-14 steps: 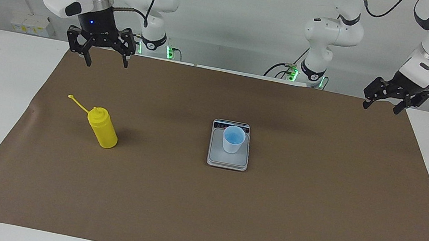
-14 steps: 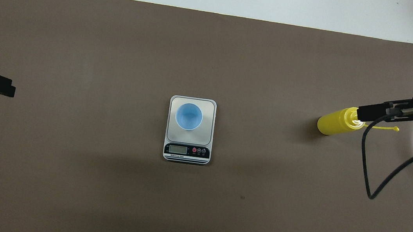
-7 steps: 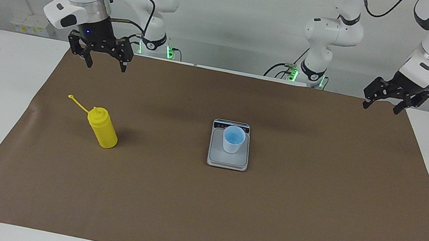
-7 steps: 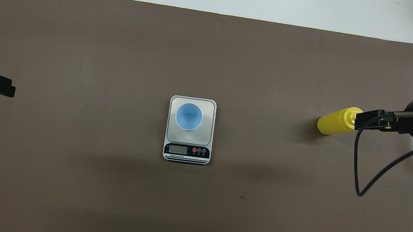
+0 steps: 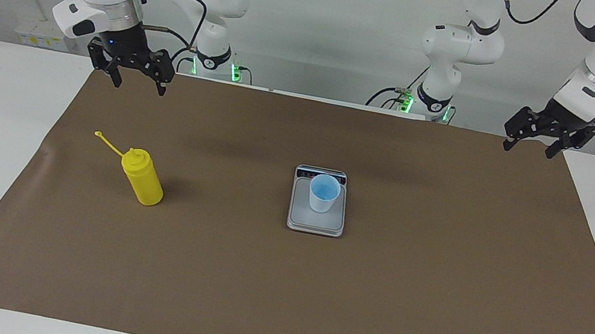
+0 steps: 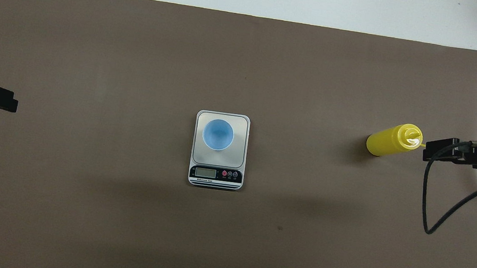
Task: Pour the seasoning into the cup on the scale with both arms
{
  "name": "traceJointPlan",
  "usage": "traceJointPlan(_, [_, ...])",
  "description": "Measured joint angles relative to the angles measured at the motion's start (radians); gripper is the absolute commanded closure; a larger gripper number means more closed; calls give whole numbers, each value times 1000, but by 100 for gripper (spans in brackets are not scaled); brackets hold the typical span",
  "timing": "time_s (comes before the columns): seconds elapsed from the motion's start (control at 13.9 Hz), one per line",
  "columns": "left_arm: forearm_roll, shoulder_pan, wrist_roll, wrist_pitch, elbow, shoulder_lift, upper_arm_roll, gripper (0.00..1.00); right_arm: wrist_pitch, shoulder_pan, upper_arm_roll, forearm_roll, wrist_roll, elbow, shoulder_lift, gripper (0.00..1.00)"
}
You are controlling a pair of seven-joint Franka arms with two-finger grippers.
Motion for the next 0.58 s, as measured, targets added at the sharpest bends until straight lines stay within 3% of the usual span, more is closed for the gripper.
traceJointPlan(0.58, [0,0,0,0,0,0,0,0,-32,5,5,-27,13,34,-2,0])
